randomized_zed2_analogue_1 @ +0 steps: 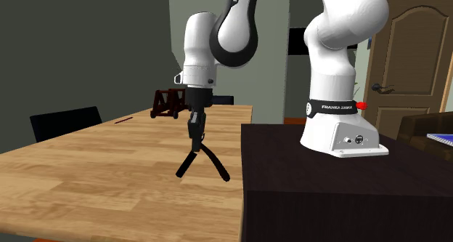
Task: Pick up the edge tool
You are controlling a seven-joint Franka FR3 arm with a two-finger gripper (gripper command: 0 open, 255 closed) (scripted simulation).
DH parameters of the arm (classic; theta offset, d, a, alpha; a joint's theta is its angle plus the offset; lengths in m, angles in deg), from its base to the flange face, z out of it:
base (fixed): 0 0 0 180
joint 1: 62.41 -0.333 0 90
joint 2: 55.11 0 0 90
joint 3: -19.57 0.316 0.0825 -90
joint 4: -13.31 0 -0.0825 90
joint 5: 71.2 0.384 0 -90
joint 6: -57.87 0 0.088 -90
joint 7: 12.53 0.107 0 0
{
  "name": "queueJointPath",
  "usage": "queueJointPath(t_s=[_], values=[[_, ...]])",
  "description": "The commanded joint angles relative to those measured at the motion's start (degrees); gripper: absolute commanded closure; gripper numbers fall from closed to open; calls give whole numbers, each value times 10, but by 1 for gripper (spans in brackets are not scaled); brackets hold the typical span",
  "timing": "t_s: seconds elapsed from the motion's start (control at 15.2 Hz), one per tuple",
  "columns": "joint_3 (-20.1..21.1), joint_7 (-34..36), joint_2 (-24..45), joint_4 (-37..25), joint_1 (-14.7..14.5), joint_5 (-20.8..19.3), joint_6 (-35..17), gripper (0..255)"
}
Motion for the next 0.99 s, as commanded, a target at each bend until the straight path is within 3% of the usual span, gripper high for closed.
queueJointPath(t_s=[0.0,0.92], values=[[1,-2,1,0,1,1,-2,255],[-11,30,-158,13,-2,-34,145,255]])
